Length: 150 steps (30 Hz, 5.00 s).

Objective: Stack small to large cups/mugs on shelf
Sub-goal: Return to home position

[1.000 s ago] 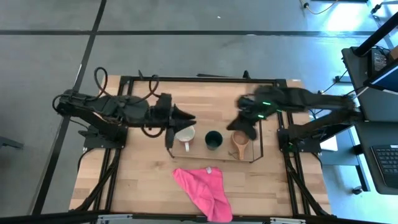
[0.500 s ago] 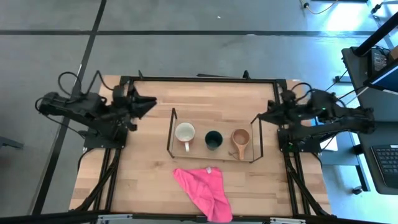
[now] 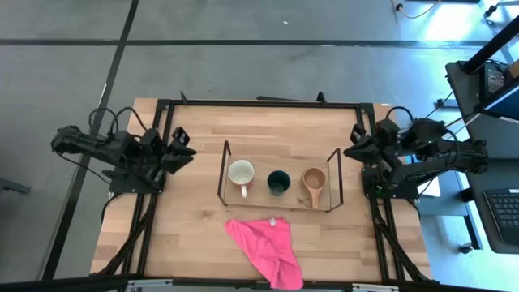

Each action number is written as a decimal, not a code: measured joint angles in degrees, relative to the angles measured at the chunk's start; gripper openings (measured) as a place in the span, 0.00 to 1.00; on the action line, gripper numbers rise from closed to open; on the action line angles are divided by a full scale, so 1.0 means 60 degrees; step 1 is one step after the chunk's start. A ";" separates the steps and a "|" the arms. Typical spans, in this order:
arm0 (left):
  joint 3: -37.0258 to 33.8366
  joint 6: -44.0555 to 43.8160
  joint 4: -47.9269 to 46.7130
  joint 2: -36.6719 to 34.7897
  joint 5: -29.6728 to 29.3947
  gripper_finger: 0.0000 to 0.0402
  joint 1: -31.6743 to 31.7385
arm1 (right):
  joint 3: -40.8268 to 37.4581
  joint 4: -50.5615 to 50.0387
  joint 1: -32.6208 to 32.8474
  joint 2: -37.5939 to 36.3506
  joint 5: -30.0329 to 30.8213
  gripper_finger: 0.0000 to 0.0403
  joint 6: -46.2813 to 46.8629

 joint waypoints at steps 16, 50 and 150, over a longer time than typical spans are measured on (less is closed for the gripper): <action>-0.2624 0.0272 0.2991 -0.1527 0.1233 0.21 0.1230 | -0.0586 -0.1023 0.0004 -0.2610 -0.0483 0.06 -0.1717; -0.2928 -0.0976 0.0418 -0.1649 0.3089 0.21 0.4133 | -0.6519 0.4486 0.0000 -0.4903 -0.1252 0.06 -0.3014; -0.4308 0.0014 -0.3610 -0.1667 0.2074 0.21 0.4327 | -0.7016 0.0933 -0.0087 -0.4911 -0.0248 0.06 -0.5277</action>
